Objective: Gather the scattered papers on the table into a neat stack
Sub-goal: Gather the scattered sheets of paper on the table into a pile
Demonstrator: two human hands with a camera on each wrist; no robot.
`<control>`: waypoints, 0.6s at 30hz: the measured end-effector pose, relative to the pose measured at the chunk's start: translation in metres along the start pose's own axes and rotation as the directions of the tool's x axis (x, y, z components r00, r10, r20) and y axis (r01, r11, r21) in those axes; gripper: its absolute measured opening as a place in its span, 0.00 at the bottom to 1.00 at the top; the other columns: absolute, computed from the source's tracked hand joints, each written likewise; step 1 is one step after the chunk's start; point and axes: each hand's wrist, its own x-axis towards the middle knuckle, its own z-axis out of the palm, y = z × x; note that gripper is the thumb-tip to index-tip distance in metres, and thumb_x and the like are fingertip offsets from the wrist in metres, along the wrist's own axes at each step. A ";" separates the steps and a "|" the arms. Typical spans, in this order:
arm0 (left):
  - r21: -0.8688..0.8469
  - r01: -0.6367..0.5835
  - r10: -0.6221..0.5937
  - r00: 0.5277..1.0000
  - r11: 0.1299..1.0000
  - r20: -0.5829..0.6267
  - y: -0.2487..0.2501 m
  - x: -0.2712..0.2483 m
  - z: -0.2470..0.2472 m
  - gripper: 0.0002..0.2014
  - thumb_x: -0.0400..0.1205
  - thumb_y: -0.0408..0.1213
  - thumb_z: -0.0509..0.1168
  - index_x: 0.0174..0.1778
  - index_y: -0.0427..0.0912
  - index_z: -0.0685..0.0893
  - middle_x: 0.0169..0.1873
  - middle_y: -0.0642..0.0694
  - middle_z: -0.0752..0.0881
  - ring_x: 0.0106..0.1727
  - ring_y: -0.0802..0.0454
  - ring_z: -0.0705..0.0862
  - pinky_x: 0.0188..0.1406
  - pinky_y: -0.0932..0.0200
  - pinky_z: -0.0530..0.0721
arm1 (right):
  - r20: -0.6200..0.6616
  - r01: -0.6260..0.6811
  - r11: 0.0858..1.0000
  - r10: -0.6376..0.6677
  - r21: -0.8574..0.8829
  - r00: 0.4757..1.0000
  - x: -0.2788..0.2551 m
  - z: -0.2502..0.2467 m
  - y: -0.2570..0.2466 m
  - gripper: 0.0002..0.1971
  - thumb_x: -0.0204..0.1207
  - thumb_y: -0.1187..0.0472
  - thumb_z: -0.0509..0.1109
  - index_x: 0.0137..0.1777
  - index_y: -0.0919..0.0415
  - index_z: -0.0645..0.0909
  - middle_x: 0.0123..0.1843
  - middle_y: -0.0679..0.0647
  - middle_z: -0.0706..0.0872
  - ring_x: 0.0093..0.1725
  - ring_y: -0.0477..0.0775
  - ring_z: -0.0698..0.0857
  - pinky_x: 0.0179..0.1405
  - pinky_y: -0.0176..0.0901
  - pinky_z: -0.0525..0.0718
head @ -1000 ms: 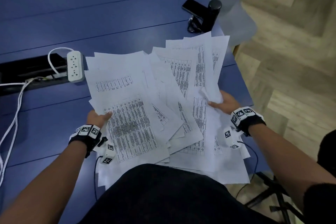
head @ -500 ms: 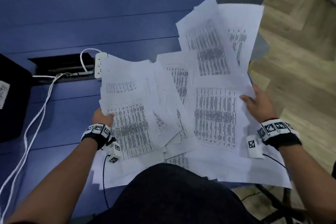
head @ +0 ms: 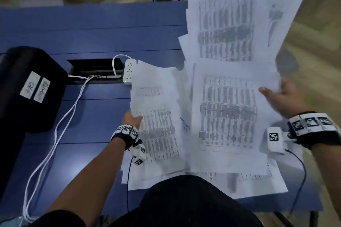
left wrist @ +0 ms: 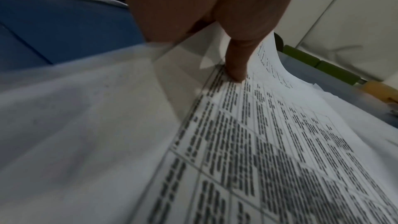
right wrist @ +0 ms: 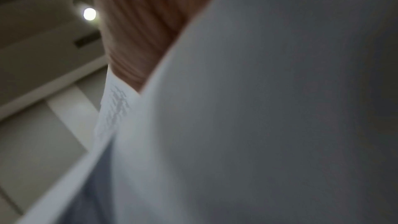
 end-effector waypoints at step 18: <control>-0.177 0.139 -0.082 0.952 0.974 0.296 -0.001 0.007 0.040 0.19 0.78 0.29 0.71 0.64 0.27 0.81 0.60 0.33 0.85 0.63 0.38 0.84 0.61 0.52 0.79 | 0.171 -0.249 0.953 0.278 -0.171 0.945 0.058 0.121 0.038 0.19 0.78 0.61 0.72 0.68 0.59 0.78 0.63 0.62 0.87 0.62 0.68 0.85 0.63 0.64 0.83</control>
